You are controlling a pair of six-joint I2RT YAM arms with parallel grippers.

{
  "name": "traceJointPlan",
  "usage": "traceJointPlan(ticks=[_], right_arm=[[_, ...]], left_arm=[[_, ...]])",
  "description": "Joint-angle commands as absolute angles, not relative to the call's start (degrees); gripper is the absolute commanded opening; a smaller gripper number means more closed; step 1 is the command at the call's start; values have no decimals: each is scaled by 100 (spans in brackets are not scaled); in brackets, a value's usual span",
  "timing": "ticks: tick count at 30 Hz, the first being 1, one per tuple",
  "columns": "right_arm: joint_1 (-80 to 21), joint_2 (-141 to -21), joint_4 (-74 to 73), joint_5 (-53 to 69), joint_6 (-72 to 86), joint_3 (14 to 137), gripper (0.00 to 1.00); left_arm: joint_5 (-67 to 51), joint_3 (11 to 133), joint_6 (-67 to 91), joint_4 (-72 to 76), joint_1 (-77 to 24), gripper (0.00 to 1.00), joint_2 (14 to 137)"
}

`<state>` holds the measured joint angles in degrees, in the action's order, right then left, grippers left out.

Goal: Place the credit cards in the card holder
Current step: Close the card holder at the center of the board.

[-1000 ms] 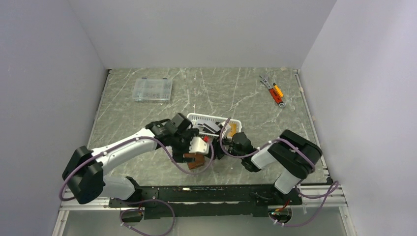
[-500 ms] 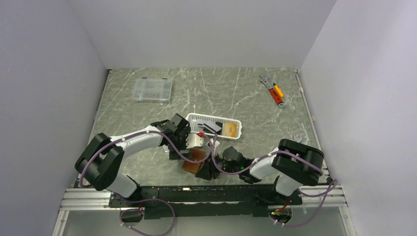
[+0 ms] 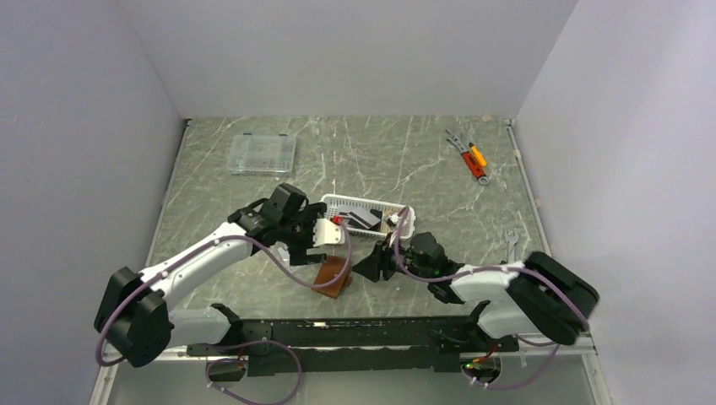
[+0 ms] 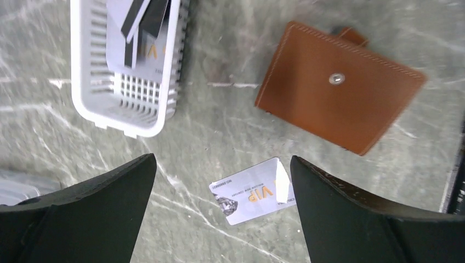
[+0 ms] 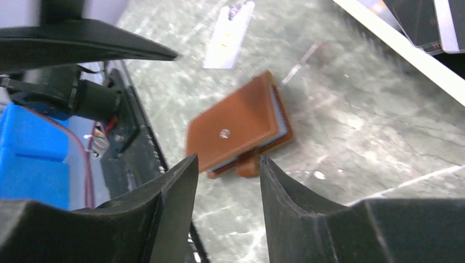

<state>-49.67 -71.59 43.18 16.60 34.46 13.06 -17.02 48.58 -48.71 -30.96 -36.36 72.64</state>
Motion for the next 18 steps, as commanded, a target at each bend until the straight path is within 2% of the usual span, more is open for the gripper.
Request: traceJointPlan(ticks=[1,7,18], right_arm=[[-4567,-8301,5212,2924,3335,1477,47],[-4344,-9468,6144,3636,3596,1740,44],[-4484,-9649,5995,3433,3222,1801,48]], left_arm=[[-2794,4628,-5305,-3487,-3711,99,6951],[-2652,4243,-5328,-3375,-4201,99,6958],[-2168,4009,-5454,-2960,-4466,99,7522]])
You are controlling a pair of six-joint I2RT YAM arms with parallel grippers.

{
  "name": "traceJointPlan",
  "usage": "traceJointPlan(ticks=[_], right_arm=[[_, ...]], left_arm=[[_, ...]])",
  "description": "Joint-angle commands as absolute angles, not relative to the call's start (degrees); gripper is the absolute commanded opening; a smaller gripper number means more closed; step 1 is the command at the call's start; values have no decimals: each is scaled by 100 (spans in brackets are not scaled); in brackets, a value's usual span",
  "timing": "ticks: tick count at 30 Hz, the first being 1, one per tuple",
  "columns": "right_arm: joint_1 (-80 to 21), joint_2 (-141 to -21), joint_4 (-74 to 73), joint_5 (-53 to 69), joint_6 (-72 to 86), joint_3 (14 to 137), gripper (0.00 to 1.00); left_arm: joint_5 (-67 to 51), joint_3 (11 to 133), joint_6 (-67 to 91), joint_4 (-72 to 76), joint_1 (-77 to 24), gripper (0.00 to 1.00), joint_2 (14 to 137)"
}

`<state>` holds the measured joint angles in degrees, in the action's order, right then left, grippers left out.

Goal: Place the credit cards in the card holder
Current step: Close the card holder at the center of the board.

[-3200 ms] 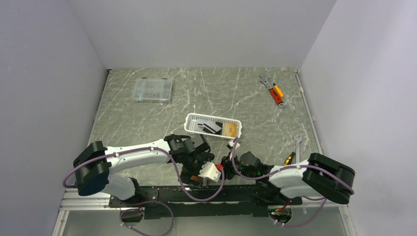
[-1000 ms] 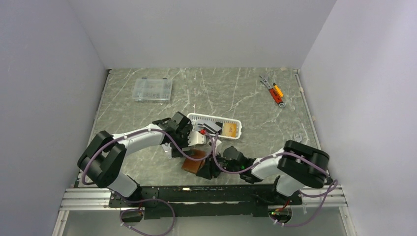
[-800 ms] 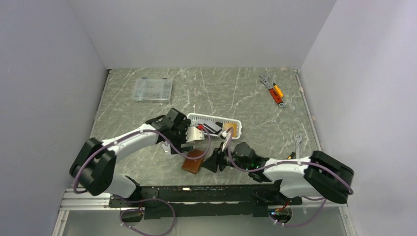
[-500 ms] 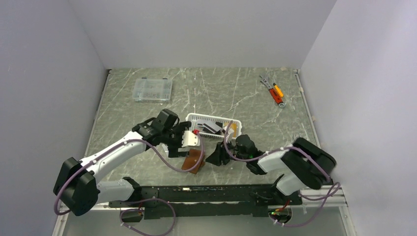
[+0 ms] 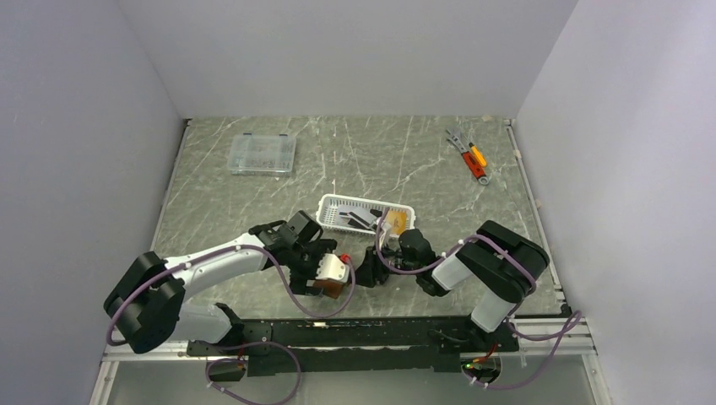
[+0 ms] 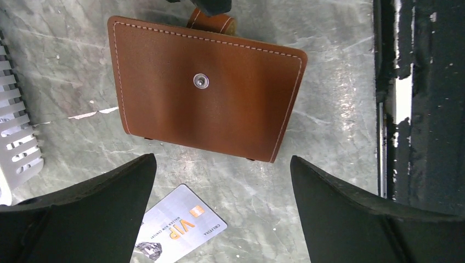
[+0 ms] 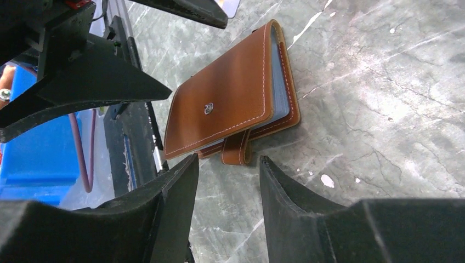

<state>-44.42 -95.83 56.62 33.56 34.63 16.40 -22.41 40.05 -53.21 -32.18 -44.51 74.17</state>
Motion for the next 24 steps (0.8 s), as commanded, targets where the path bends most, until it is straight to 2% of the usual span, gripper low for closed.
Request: traceJointPlan(ticks=[1,11,19,24], right_arm=[[-4484,-9706,6124,3479,3244,1798,47],[-4704,-10446,7244,3551,3574,1858,40],[-4933,-10547,7579,3491,3695,1815,25],[-5131,-10677,7881,3402,3793,1754,8]], left_arm=[[-2150,4000,-5458,-2926,-4465,99,7556],[-2205,4114,-5493,-2937,-4465,99,7747],[-2188,4198,-5512,-2980,-4467,99,7906],[-2173,4307,-5428,-2991,-4467,99,8002]])
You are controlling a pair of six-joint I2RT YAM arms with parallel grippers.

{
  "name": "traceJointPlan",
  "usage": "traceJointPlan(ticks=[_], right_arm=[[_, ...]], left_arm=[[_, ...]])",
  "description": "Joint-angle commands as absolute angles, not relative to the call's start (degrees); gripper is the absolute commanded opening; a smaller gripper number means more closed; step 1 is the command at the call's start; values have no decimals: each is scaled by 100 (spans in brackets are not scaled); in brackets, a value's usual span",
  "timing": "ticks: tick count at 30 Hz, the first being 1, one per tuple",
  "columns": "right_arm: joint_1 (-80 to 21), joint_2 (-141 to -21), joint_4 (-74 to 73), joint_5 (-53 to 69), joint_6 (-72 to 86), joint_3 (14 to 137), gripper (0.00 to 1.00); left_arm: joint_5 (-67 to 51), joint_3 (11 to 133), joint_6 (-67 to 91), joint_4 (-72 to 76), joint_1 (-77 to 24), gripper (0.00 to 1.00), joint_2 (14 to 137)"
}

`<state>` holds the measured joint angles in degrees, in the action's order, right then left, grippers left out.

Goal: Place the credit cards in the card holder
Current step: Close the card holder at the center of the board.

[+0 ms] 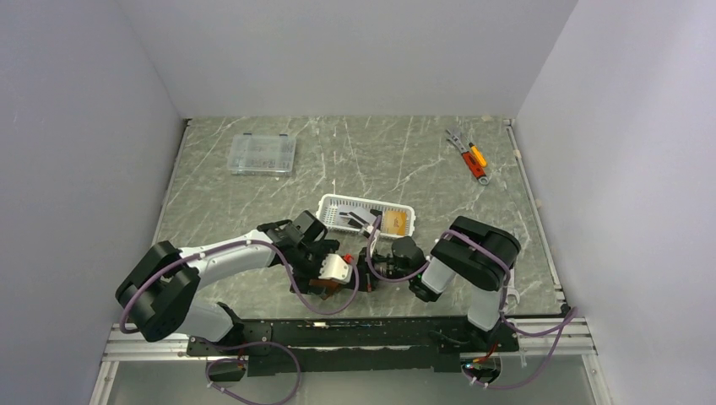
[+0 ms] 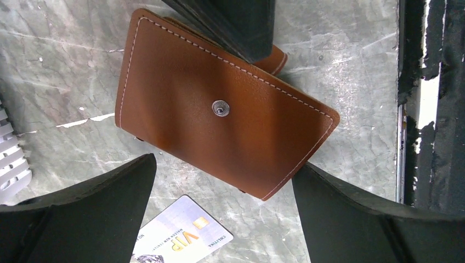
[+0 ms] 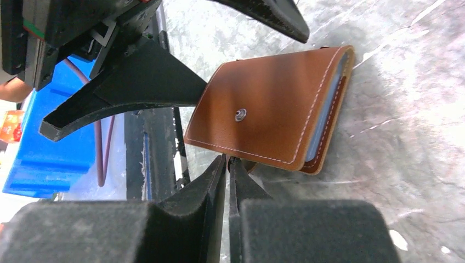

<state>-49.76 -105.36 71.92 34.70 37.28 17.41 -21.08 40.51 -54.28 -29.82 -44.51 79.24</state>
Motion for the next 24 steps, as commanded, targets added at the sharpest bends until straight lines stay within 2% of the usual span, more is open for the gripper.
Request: traceJointPlan(ticks=[1,6,10,24], right_arm=[[-5183,-10741,7944,3375,3815,1750,8],[-5420,-11055,8107,3362,3925,1794,9],[-5431,-10966,8085,3377,3854,1720,1],[-6483,-9264,6941,2539,2120,1090,0]], left_arm=[[-2195,4333,-5413,-3007,-4466,99,8002],[-2226,4376,-5371,-3036,-4469,99,7998],[-2215,4377,-5323,-3036,-4472,99,8006],[-2268,4579,-5247,-3124,-4326,99,8160]])
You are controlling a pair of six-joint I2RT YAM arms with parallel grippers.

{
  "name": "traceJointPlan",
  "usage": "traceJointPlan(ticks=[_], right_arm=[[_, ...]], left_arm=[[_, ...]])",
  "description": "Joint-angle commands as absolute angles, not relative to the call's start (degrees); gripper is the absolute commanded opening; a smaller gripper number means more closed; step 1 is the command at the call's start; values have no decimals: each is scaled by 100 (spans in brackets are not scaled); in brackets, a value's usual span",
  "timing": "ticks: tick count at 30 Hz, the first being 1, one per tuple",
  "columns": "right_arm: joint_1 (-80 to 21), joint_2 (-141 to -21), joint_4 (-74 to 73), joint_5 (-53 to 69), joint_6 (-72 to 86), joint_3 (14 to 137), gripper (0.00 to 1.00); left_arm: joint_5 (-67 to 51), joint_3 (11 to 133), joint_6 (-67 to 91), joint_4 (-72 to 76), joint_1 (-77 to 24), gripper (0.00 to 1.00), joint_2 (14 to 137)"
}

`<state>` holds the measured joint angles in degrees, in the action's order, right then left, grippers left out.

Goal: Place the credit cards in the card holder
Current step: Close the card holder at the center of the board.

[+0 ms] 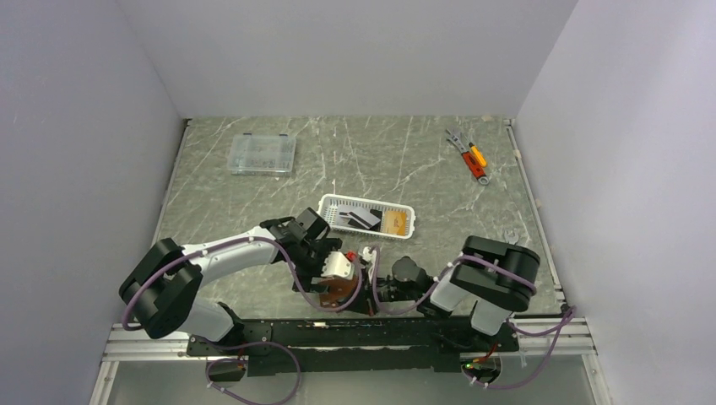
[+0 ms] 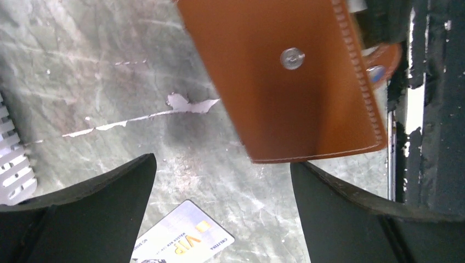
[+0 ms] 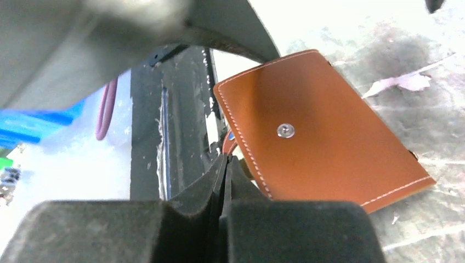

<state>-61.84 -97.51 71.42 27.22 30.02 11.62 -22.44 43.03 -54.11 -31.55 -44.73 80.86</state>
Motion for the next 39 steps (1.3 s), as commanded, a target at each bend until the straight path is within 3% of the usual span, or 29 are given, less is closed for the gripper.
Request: traceJointPlan(ticks=[1,5,11,15,22,24,29,34,39], right_arm=[[-6520,-9180,6884,2443,2071,1060,0],[-6743,-8921,6821,1834,1901,823,4],[-7224,-8605,6851,921,1829,536,1],[-7310,-8347,7400,350,2105,130,10],[-7493,-7764,7012,97,2401,12,21],[-7490,-7406,6623,-312,2788,16,21],[-7479,-6138,3867,-553,3884,525,32],[-7348,-6290,3113,-108,4169,659,15],[-6757,-7434,3323,555,4201,1027,11]], left_arm=[[-2284,4593,-5247,-3141,-4305,99,8169],[-2318,4610,-5247,-3178,-4268,99,8188],[-2548,4725,-5246,-3290,-3997,99,8178],[-2712,4858,-5167,-3305,-3872,99,8001],[-2982,5440,-4963,-3592,-3698,99,8168],[-3029,5529,-5005,-3692,-3694,99,8167],[-3311,5584,-5121,-3862,-3779,99,8114],[-3139,5391,-5335,-3857,-4221,99,8097],[-2897,5205,-5468,-3836,-4300,99,8019]])
